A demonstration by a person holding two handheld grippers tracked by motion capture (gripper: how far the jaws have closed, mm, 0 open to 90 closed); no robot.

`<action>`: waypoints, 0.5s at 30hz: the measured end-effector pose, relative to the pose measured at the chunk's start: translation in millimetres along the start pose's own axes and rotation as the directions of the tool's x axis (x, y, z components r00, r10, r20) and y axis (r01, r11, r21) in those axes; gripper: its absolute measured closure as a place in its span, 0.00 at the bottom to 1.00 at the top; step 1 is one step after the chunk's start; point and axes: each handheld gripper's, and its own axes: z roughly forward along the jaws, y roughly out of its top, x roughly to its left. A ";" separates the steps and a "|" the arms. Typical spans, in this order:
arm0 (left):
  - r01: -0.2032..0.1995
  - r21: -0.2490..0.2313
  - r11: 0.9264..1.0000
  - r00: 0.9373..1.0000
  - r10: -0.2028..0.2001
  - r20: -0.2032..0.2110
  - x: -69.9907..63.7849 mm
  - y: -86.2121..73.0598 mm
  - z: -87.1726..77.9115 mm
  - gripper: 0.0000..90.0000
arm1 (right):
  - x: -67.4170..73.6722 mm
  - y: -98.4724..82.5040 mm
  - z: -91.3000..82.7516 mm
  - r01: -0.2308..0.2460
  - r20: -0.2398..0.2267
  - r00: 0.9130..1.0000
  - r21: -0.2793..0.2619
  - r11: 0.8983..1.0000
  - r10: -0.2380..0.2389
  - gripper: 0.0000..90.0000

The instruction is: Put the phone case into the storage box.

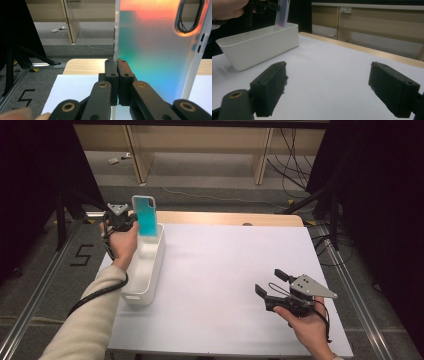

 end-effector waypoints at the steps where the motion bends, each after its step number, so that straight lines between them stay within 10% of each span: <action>1: 0.000 0.001 1.000 1.000 0.000 -0.001 0.1 -0.1 0.3 0.98 | 0.0 0.4 -1.1 0.002 0.004 1.000 0.013 1.000 -0.002 0.18; 15: 0.003 0.008 1.000 1.000 -0.003 -0.008 -0.1 -0.9 5.1 0.98 | 0.4 -0.4 -0.6 0.003 0.006 1.000 0.018 1.000 -0.003 0.18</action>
